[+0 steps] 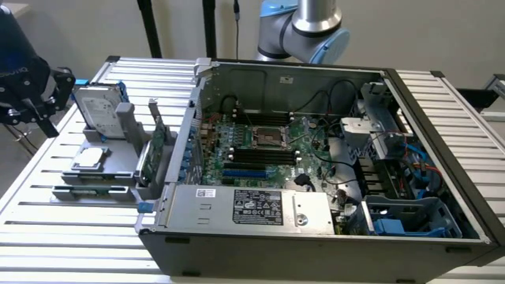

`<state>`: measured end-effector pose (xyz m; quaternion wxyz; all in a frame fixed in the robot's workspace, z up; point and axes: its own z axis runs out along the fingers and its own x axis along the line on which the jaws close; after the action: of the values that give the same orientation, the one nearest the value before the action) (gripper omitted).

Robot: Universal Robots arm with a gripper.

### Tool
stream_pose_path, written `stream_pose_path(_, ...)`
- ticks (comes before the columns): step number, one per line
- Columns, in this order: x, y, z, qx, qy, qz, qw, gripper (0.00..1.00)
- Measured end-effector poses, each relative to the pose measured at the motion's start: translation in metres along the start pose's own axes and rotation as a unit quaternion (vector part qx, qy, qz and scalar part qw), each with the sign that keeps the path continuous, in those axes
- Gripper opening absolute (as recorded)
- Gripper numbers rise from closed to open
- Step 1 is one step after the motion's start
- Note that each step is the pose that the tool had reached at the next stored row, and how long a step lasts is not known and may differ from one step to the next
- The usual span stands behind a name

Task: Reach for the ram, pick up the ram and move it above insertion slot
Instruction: 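Pick up the ram and move it above insertion slot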

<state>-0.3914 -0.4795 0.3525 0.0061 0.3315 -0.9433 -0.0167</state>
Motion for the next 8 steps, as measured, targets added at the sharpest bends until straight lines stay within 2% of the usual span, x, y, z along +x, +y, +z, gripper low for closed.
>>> stream_pose_path(4, 0.0, 0.0, 0.0, 0.0, 0.0013, -0.036, 0.9993, 0.11)
stream_pose_path(8, 0.0, 0.0, 0.0, 0.0, 0.0026, -0.073, 0.9973, 0.11)
